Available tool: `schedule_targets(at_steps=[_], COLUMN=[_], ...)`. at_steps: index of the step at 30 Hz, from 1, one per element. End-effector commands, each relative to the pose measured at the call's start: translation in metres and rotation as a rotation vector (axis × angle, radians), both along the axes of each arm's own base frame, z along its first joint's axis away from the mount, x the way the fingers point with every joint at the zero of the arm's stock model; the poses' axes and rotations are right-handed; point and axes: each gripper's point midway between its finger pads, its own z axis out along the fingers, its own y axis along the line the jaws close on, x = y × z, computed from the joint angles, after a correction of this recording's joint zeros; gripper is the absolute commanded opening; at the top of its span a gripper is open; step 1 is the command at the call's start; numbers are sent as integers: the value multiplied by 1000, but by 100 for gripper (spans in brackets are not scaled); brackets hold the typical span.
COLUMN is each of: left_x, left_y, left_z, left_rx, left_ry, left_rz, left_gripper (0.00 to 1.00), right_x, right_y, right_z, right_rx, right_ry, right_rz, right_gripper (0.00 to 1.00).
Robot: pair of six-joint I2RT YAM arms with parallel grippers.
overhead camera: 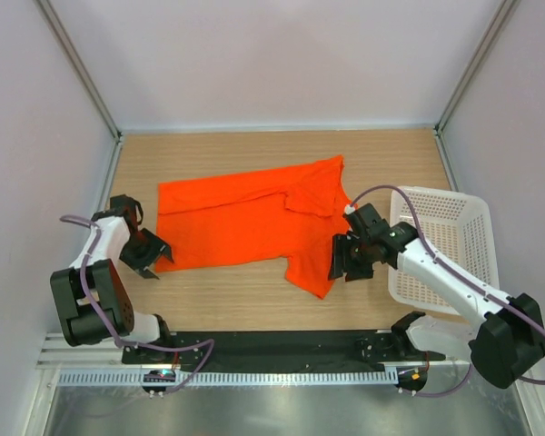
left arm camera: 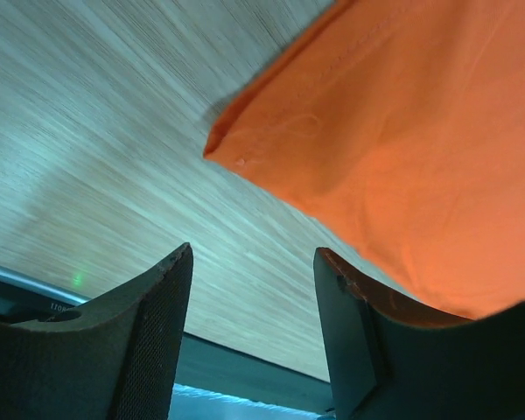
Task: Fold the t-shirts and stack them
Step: Fold the tshirt
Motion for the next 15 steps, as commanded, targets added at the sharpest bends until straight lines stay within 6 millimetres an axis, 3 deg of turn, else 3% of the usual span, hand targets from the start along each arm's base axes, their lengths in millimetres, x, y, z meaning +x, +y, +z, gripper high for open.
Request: schedule_targets(at_steps=[1, 5, 15], left_x=[10, 4, 0], left_y=[17, 21, 32], left_z=[-4, -9, -12], left_rx=[33, -1, 12], left_ry=[-33, -28, -20], left_rz=[75, 120, 187], left_gripper=[59, 59, 59], right_x=[-15, -22, -23], right_y=[15, 21, 42], right_z=[-7, -30, -55], right_rx=[112, 136, 170], right_ry=[34, 74, 136], right_rz=[8, 7, 15], right_gripper=[57, 61, 60])
